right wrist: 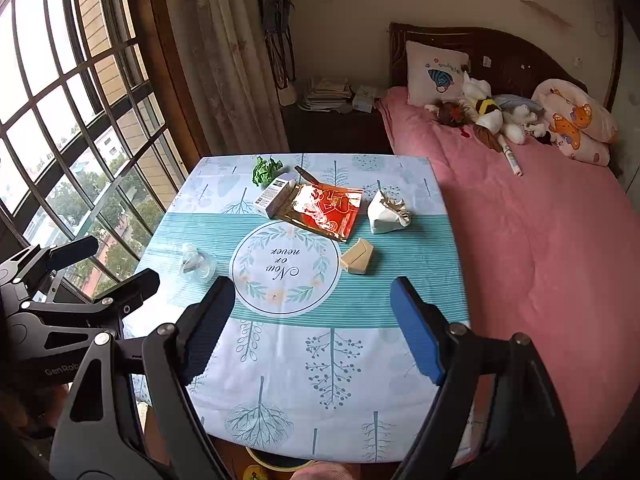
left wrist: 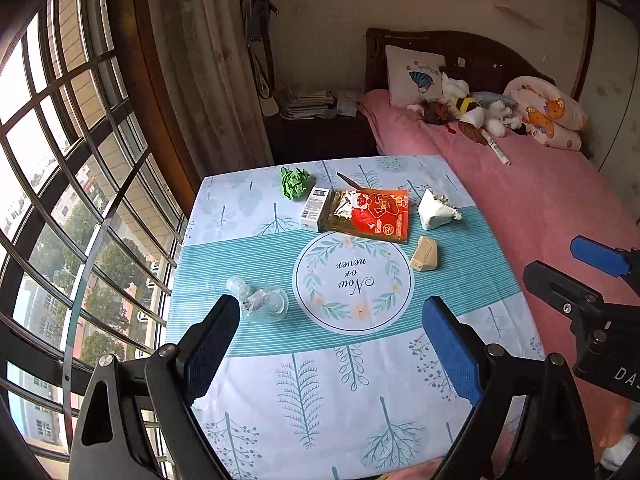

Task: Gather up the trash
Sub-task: 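Raise both tools back up over the table, then move the left tool to the orange snack packet while the right tool approaches the crumpled tissue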

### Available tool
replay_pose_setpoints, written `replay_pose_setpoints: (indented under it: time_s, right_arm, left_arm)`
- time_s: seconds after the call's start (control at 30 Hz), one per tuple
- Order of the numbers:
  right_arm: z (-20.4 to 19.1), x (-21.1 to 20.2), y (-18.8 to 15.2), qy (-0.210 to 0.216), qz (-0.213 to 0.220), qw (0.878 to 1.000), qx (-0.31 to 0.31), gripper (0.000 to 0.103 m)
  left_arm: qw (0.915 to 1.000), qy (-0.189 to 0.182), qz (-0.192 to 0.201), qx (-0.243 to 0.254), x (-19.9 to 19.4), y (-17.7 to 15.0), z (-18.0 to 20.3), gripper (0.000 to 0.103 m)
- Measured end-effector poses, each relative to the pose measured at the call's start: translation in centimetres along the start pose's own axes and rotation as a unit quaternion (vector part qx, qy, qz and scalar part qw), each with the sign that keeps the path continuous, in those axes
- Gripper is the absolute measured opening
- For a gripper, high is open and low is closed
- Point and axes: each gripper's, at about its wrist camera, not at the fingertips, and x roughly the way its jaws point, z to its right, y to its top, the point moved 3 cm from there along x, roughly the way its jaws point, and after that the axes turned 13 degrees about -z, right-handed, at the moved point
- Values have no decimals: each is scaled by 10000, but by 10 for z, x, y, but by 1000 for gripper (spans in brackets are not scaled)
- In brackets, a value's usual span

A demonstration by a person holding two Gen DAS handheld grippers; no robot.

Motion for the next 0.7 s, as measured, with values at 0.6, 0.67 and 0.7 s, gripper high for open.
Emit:
replay_pose_setpoints:
  time_s: [0.6,0.67,0.7]
  right_arm:
    - [128,198,117,433,-969,9938,-339,78]
    - [140,214,119,469,-1066,9929,-221,78]
    - [147,223,121,479,-1129,9923,-154,78]
  left_arm:
    - [9972,445,-563,-198,168,142,78,93]
    - [9966,442,-665,-221,188,147,79,93]
    - [9963,430,-711,-241,197,149,78,93]
